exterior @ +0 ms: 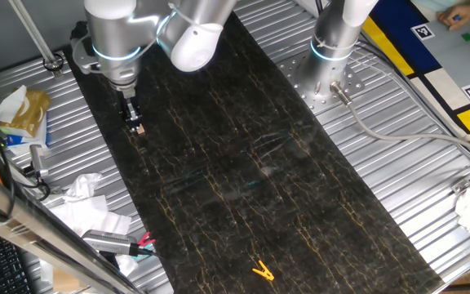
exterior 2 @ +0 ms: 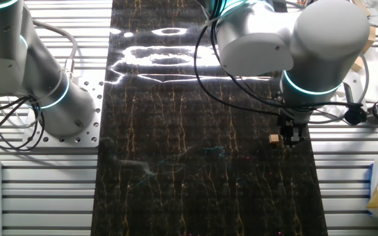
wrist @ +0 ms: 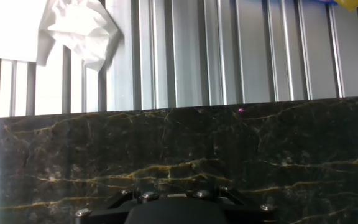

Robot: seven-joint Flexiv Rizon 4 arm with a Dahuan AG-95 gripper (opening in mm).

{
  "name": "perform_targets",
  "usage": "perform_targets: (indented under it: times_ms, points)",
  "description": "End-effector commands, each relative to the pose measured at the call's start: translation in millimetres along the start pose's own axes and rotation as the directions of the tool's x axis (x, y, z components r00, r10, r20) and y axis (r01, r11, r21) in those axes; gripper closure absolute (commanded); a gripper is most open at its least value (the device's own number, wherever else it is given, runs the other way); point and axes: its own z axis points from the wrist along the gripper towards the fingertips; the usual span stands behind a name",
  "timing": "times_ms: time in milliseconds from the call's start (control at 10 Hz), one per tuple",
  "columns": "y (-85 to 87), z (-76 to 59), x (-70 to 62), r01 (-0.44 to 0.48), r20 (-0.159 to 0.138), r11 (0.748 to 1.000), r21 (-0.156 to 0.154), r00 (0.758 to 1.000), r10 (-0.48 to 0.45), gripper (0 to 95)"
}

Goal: Hold a small block with the gripper and sweep it from left to right on the table

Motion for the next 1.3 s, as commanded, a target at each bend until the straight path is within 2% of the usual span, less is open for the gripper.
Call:
perform_targets:
  times_ms: [100, 1000, 1100, 1200, 1300]
  points:
    - [-0.2, 2.3, -0.7, 0.0, 0.0, 1.0, -0.001, 1.0, 0.0, 57.0]
    - [-2.2, 13.5, -2.4, 0.003, -0.002, 1.0, -0.004, 1.0, -0.003, 57.0]
    - [-2.1, 14.6, -2.6, 0.002, -0.004, 1.0, -0.005, 1.0, -0.002, 57.0]
    - [-0.9, 15.1, -2.9, -0.012, -0.023, 1.0, -0.008, 1.0, 0.011, 57.0]
    - [0.2, 15.7, -3.2, -0.013, -0.024, 1.0, -0.01, 1.0, 0.013, 57.0]
